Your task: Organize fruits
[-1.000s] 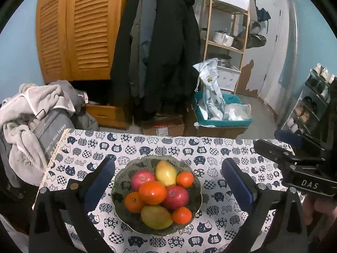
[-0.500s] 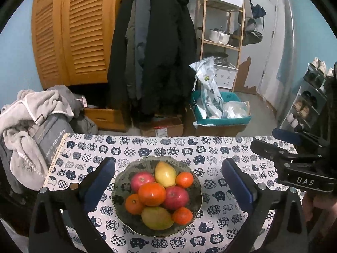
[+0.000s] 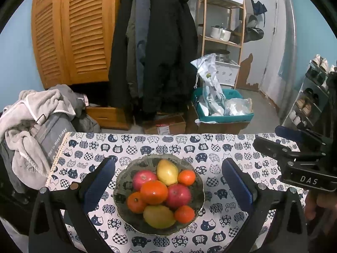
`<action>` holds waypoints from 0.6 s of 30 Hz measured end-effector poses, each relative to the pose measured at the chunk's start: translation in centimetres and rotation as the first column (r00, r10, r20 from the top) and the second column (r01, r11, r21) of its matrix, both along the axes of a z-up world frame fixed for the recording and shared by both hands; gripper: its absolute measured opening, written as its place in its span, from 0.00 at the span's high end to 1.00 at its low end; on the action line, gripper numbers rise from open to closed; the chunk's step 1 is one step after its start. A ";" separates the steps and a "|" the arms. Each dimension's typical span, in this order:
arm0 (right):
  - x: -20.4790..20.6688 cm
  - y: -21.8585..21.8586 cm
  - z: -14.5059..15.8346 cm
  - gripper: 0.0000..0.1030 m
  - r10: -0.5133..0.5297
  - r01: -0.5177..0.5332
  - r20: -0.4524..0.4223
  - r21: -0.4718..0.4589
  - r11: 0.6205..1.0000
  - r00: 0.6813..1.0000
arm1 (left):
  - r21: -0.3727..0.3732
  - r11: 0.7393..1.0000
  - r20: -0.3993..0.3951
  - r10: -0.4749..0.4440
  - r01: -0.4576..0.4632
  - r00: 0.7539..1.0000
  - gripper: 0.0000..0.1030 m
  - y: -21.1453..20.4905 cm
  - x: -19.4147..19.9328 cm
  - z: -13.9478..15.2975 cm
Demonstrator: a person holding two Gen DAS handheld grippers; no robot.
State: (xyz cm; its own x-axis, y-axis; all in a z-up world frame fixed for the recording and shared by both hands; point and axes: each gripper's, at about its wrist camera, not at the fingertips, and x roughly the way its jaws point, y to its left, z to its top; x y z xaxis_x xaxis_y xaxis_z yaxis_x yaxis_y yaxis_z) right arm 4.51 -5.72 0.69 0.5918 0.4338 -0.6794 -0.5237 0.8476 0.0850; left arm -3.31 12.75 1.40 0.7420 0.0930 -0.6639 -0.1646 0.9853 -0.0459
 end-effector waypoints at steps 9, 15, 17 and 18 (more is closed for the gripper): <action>0.0 0.0 0.0 0.24 -0.001 0.001 0.001 -0.001 1.000 1.000 | -0.010 1.000 0.007 0.001 -0.001 1.000 0.01 0.1 -0.2 0.0; 0.0 0.0 0.0 0.24 -0.002 0.002 0.002 -0.002 1.000 1.000 | -0.009 1.000 0.006 0.001 -0.001 1.000 0.01 0.1 -0.2 0.1; 0.0 0.0 -0.1 0.24 -0.002 0.002 0.001 -0.002 1.000 1.000 | -0.008 1.000 0.006 0.000 0.000 1.000 0.01 0.1 -0.2 0.1; 0.0 -0.1 -0.2 0.24 -0.002 0.002 0.001 -0.003 1.000 1.000 | -0.006 1.000 0.007 -0.001 0.001 1.000 0.01 0.1 -0.2 0.1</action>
